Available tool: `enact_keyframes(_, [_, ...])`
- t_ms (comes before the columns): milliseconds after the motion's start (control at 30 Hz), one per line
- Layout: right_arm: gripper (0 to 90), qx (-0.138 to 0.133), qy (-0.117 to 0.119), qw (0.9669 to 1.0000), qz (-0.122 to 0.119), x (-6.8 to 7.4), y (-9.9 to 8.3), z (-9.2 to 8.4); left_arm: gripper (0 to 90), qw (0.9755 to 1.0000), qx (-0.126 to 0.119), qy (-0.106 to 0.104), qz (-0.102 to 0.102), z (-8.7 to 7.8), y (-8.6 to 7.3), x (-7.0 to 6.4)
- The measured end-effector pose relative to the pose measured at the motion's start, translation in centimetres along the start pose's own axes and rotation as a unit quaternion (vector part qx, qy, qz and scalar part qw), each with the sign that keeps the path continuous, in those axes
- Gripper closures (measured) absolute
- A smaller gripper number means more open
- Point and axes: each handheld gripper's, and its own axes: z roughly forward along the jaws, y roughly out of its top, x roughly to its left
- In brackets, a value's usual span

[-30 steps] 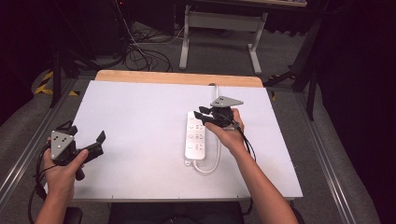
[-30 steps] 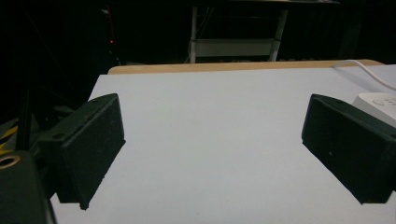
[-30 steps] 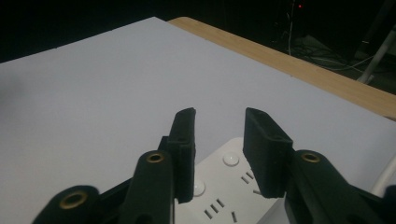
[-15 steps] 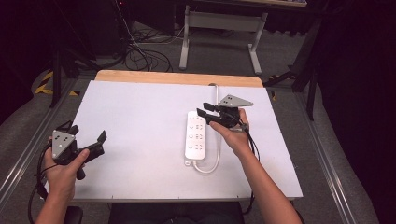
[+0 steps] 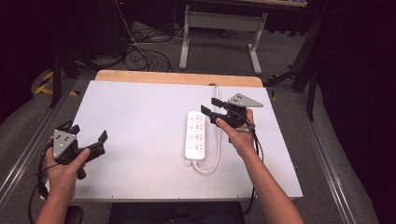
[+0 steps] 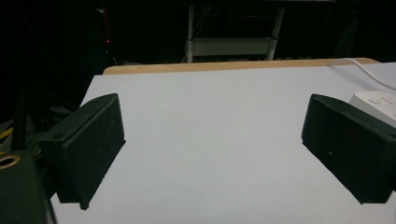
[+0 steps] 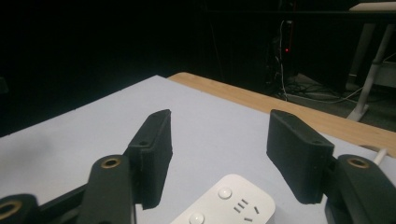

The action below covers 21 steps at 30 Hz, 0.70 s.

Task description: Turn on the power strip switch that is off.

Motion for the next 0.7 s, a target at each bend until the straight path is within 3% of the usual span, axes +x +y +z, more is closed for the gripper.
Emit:
enact_keyframes(367, [34.3, -0.025, -0.01, 0.9996, 0.004, -0.7, 0.0, -1.5, 6.6, 1.0, 0.0, -0.001, 0.001, 0.0, 0.0, 0.0])
enact_keyframes(700, [6.0, -0.079, -0.029, 0.9959, 0.032, -2.5, -0.7, -4.4, 6.7, 1.0, 0.0, -0.005, 0.003, 0.0, 0.0, -0.2])
